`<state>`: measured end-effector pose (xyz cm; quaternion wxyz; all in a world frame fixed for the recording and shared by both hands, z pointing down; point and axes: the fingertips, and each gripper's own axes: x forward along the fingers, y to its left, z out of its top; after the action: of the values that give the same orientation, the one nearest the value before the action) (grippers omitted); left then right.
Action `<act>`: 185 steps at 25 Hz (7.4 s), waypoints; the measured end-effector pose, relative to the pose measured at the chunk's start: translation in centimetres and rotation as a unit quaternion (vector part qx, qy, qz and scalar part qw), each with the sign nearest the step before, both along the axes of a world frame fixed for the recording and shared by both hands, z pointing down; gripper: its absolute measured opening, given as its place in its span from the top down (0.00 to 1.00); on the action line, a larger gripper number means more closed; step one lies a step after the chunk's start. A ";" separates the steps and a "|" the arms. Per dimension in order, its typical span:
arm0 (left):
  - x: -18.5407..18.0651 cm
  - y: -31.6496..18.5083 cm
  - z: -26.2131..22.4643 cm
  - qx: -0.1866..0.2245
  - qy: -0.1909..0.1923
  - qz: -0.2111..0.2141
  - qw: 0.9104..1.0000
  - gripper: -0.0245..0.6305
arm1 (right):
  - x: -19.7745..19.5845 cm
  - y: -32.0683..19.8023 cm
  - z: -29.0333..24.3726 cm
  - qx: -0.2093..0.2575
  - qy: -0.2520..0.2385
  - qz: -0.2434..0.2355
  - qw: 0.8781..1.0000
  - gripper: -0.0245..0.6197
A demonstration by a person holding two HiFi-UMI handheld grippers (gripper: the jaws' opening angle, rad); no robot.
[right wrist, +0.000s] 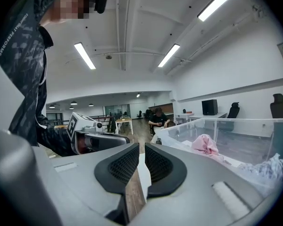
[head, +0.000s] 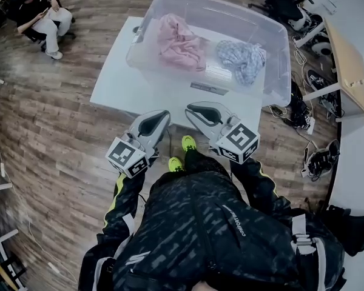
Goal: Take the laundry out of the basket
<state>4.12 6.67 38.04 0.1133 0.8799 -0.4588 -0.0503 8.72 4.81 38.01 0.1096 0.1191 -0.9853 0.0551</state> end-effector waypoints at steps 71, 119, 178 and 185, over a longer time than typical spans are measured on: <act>-6.2 -44.1 20.5 -0.258 -0.232 -0.032 0.937 0.41 | -3.0 -35.2 28.2 -0.152 0.282 0.014 0.947 0.17; -2.3 -43.1 23.9 -0.270 -0.133 0.043 0.953 0.36 | -10.6 -39.3 29.0 -0.009 0.161 0.052 0.986 0.75; 3.2 -29.6 -17.7 0.153 -0.227 -0.053 0.960 0.41 | -6.5 -29.4 -13.3 0.287 -0.034 0.107 0.951 0.76; 1.7 -29.2 -18.6 0.164 -0.223 -0.037 0.960 0.41 | -7.8 -29.3 -14.2 0.294 -0.027 0.121 0.948 0.76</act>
<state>5.85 -22.53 19.47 -0.1398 0.8576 -0.4902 0.0687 0.89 -24.50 23.78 0.0355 0.2633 -0.9385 -0.2206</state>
